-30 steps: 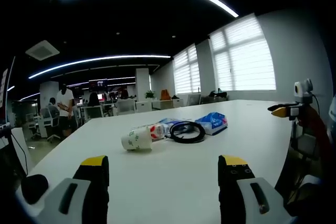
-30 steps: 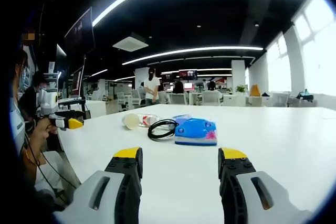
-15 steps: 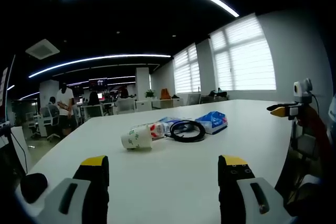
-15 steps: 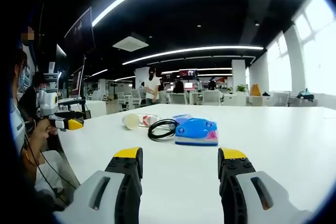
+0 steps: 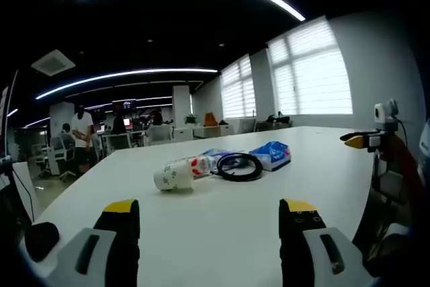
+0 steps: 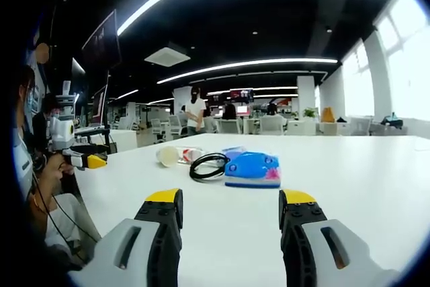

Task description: Arrange the tabletop items into an orderly group along one side of the table until the central work area is clear of visible clutter.

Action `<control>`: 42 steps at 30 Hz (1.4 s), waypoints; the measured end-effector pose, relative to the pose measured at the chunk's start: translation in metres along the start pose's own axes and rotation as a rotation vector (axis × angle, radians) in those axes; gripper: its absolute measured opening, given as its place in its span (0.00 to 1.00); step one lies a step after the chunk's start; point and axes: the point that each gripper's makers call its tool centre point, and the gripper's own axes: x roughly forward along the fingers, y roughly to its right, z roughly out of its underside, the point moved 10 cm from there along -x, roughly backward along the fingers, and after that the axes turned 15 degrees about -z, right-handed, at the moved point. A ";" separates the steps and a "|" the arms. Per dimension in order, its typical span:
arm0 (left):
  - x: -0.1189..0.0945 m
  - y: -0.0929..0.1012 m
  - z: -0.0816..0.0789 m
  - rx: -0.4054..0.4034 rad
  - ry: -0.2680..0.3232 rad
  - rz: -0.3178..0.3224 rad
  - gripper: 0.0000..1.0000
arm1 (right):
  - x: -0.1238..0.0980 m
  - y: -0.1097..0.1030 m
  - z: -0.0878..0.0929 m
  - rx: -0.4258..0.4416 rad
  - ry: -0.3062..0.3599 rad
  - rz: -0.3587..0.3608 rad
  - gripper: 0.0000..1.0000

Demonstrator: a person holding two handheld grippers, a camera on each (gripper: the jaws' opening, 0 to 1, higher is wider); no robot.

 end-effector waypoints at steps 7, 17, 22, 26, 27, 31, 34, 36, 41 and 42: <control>0.001 0.003 -0.001 0.004 0.002 0.018 0.85 | 0.007 0.000 -0.003 -0.005 0.004 -0.011 0.55; 0.003 0.001 -0.001 0.007 0.000 0.018 0.85 | 0.024 0.001 -0.012 -0.016 0.012 -0.042 0.55; 0.005 0.001 0.000 0.016 -0.001 0.024 0.85 | 0.036 -0.001 -0.017 -0.023 0.012 -0.068 0.55; 0.006 0.001 0.000 0.017 -0.001 0.033 0.85 | 0.045 -0.002 -0.022 -0.032 0.017 -0.085 0.55; 0.007 0.000 0.000 0.016 -0.003 0.032 0.85 | 0.047 -0.002 -0.022 -0.033 0.018 -0.089 0.55; 0.008 -0.001 0.001 0.014 -0.002 0.025 0.85 | 0.053 -0.001 -0.025 -0.035 0.022 -0.101 0.55; 0.008 -0.001 0.000 0.015 0.000 0.022 0.85 | 0.057 0.000 -0.027 -0.039 0.023 -0.110 0.55; 0.009 -0.001 0.000 0.017 -0.001 0.024 0.85 | 0.060 0.002 -0.029 -0.037 0.022 -0.119 0.55; 0.013 -0.002 0.003 0.014 -0.006 0.026 0.85 | 0.070 0.003 -0.032 -0.030 0.035 -0.153 0.54; 0.013 -0.002 0.003 0.011 -0.007 0.025 0.85 | 0.072 0.003 -0.032 -0.029 0.035 -0.157 0.54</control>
